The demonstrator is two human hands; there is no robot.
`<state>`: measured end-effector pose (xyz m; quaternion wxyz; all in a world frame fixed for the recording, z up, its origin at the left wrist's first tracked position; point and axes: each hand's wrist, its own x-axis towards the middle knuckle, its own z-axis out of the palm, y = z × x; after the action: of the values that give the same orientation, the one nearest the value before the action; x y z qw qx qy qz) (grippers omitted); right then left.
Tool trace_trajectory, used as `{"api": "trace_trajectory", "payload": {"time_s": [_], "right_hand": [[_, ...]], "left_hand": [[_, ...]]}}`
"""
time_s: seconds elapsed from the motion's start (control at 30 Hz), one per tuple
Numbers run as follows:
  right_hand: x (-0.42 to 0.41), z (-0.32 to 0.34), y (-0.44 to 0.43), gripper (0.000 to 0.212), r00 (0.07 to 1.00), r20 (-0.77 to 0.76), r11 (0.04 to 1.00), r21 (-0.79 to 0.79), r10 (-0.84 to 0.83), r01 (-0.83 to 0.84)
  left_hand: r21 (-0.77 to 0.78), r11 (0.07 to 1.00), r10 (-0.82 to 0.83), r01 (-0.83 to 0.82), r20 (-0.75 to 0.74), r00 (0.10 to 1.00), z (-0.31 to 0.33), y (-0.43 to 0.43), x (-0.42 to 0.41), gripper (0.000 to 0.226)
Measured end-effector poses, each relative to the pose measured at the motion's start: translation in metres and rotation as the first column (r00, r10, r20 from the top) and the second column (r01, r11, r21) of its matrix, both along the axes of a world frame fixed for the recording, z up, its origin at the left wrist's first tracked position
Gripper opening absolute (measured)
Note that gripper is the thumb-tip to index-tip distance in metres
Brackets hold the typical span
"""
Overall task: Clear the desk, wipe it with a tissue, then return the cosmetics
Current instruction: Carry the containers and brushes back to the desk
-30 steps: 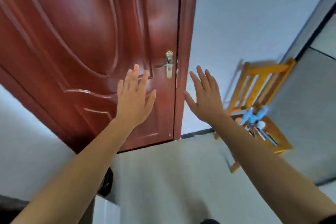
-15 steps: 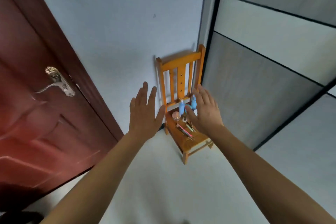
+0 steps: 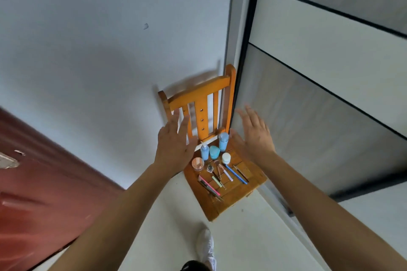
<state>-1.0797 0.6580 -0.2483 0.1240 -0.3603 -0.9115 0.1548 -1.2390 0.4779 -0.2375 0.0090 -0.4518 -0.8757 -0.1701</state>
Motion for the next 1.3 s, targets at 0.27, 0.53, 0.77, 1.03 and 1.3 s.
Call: {"api": "trace_trajectory", "payload": {"time_s": [0.27, 0.53, 0.77, 1.03, 1.3], "right_hand": [[-0.05, -0.03, 0.101, 0.06, 0.994, 0.111, 0.994, -0.104, -0.005, 0.017], [-0.079, -0.161, 0.157, 0.058, 0.972, 0.176, 0.97, -0.214, 0.155, -0.116], [-0.088, -0.312, 0.167, 0.07, 0.975, 0.051, 0.916, -0.355, 0.217, -0.186], [-0.11, -0.413, 0.169, 0.087, 0.995, -0.039, 0.868, -0.486, 0.097, -0.104], [-0.128, -0.417, 0.171, 0.072, 0.994, -0.1, 0.832, -0.554, -0.047, -0.016]], "left_hand": [[-0.004, 1.0, -0.027, 0.027, 0.02, 0.999, -0.052, 0.097, -0.047, 0.06], [-0.119, 0.975, 0.218, -0.19, 0.299, 0.929, -0.172, 0.149, -0.041, 0.062], [-0.141, 0.87, 0.477, -0.473, 0.482, 0.735, -0.315, 0.161, -0.016, 0.072], [-0.041, 0.746, 0.54, -0.665, 0.621, 0.568, -0.421, 0.184, -0.016, 0.081], [0.063, 0.716, 0.53, -0.695, 0.599, 0.6, -0.439, 0.193, -0.027, 0.051]]}}
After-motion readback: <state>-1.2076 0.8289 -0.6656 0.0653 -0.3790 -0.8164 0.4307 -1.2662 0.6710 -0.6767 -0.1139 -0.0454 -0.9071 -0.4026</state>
